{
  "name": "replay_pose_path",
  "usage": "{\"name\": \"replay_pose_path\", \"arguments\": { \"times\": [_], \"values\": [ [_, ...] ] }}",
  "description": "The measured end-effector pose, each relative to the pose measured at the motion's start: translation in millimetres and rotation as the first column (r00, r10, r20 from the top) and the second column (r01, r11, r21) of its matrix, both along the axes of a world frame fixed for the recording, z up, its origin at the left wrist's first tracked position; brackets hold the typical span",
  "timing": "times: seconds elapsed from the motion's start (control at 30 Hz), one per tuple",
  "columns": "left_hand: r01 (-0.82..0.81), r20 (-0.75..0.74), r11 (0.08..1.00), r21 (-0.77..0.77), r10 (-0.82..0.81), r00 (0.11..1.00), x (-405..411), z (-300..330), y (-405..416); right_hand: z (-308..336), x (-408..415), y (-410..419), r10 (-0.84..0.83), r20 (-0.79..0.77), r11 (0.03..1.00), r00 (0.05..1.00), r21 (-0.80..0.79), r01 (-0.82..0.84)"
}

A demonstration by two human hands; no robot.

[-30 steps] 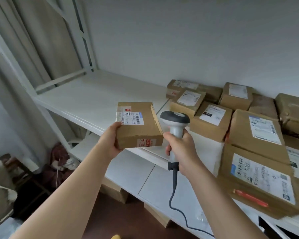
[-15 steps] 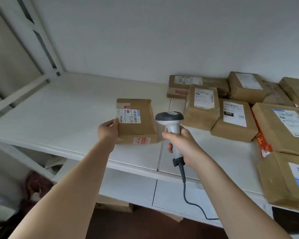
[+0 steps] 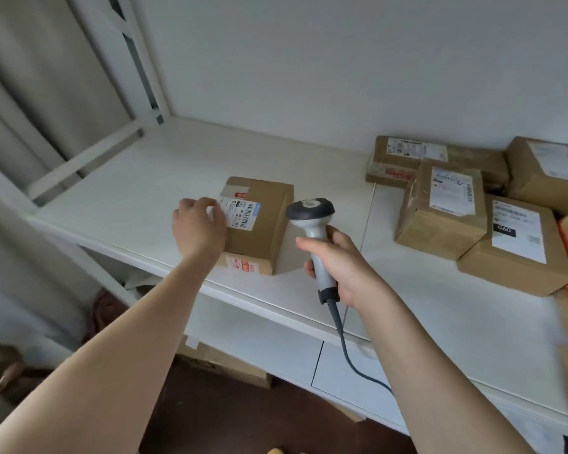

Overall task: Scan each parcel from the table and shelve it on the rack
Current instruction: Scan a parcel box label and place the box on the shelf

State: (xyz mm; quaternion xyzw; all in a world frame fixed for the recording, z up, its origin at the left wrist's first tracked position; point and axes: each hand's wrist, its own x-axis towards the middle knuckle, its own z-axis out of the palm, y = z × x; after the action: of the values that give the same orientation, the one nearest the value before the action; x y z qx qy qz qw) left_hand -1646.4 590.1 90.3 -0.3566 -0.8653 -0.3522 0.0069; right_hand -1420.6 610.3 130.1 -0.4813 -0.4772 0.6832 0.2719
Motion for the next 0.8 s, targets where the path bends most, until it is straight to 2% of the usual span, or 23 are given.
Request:
{"name": "replay_pose_path", "arguments": {
  "times": [0.07, 0.13, 0.2, 0.23, 0.37, 0.5, 0.6, 0.7, 0.8],
  "values": [
    [0.253, -0.291, 0.968, -0.001, -0.242, 0.926, 18, -6, -10, 2, -12, 2, 0.003, -0.009, 1.000, 1.000, 0.015, -0.003],
    [0.442, -0.405, 0.886, -0.139, -0.458, 0.791, 39, -17, -19, 3, -24, 4, -0.013, -0.026, 1.000, 1.000, 0.009, 0.013],
    [0.459, -0.452, 0.830, -0.318, -0.558, 0.696, 45, -28, -20, 4, -34, 7, -0.024, -0.038, 1.000, 0.999, 0.006, 0.024],
    [0.431, -0.466, 0.819, -0.379, -0.571, 0.676, 40, -30, -18, 4, -39, 7, -0.024, -0.036, 1.000, 0.999, 0.008, 0.025],
    [0.324, -0.404, 0.847, -0.422, -0.495, 0.769, -4, -24, -1, 2, -57, 7, -0.009, 0.013, 0.999, 1.000, 0.044, 0.009],
    [0.232, -0.225, 0.847, -0.479, -0.373, 0.900, -70, -9, 17, -2, -79, 5, -0.008, 0.053, 0.997, 0.999, 0.077, 0.004],
    [0.113, -0.251, 0.829, -0.547, -0.292, 0.923, -112, -12, 18, -3, -98, 6, -0.028, 0.083, 0.995, 0.996, 0.097, 0.020],
    [0.140, -0.252, 0.852, -0.505, -0.300, 0.920, -140, -21, 13, -2, -114, 11, -0.028, 0.137, 0.995, 0.990, 0.102, 0.014],
    [0.274, -0.186, 0.857, -0.435, -0.384, 0.905, -164, -24, 22, -4, -124, 15, -0.023, 0.139, 0.995, 0.990, 0.096, 0.009]
  ]
}}
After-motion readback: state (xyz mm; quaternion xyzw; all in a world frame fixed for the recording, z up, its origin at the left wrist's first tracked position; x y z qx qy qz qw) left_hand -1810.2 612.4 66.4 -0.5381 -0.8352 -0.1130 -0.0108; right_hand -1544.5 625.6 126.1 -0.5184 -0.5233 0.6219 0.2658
